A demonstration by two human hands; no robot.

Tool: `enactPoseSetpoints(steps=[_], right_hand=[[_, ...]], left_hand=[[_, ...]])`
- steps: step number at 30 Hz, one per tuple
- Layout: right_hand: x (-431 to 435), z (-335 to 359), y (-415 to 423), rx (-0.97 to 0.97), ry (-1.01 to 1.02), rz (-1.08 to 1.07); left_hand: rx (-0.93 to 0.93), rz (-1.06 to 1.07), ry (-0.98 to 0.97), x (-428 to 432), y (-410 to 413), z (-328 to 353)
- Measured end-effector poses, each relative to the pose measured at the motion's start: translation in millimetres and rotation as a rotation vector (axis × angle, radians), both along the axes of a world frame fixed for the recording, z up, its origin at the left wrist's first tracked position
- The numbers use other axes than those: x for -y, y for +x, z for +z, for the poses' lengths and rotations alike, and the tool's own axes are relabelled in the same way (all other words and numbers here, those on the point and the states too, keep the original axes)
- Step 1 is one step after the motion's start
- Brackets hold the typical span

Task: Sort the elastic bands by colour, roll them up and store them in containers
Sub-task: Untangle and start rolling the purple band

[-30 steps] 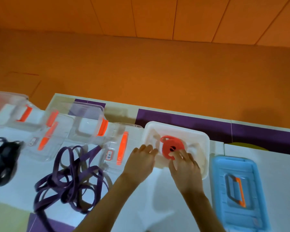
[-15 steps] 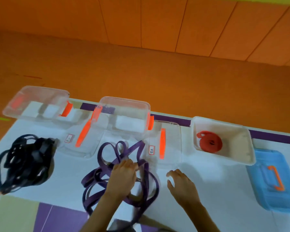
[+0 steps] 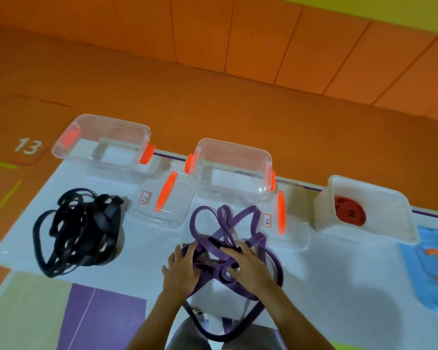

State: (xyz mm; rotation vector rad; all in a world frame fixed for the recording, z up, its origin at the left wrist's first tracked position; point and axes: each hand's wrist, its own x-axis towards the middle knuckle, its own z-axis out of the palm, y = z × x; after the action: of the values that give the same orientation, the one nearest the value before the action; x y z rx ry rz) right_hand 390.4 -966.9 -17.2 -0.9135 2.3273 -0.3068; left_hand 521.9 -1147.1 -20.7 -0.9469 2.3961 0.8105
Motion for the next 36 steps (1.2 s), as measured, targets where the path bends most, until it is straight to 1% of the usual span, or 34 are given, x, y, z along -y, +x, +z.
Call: enactPoseSetpoints(steps=[2,4,5,9,12,14,15,17,20,21,23,25,28,30,31,34,36], right_hand=[[6,-7,8,-0.033,0.022,-0.044],[5,-9,11,-0.083,-0.031,-0.135],[3,-8,12,-0.095,-0.072,-0.186],[-11,-4,14,-0.130,-0.171,-0.323],[-22,0,15,-0.113,-0.215,-0.391],[-28,0,17,-0.114,-0.264,-0.446],[-31,1,19,-0.119,-0.279,-0.466],[-35,0,21,-0.097,-0.256,-0.465],[-38,-3,26,0.005,-0.116,-0.345],[-38,-4,27,0.025,-0.096,-0.314],[-36,-3,24,0.018,-0.126,-0.310],[-34,1,16,-0.016,-0.209,-0.406],[-30,9,-2,-0.131,-0.296,-0.611],[-21,14,-19,-0.209,-0.328,-0.689],[-15,15,-28,-0.207,-0.322,-0.699],[6,17,-56,-0.046,-0.183,-0.659],[17,15,-64,0.037,-0.075,-0.611]], left_hand=[[-0.079,0.160,0.051,4,6,-8],[-0.163,0.336,0.147,8,12,-16],[-0.196,0.385,0.210,12,14,-17],[-0.296,0.368,0.457,35,14,-19],[-0.282,0.429,0.687,48,10,-14],[-0.295,0.469,0.735,54,5,-10],[-0.337,0.521,0.728,57,1,-7],[-0.478,0.636,0.673,63,-7,-2],[-0.655,0.689,0.580,69,-18,4],[-0.693,0.707,0.559,69,-21,6],[-0.766,0.759,0.479,73,-28,11],[-0.846,0.802,0.399,79,-32,19],[-0.956,0.760,0.304,89,-37,31],[-0.965,0.726,0.292,93,-40,36],[-0.934,0.706,0.292,93,-42,37],[-0.784,0.597,0.304,90,-42,34],[-0.743,0.521,0.316,84,-37,30]])
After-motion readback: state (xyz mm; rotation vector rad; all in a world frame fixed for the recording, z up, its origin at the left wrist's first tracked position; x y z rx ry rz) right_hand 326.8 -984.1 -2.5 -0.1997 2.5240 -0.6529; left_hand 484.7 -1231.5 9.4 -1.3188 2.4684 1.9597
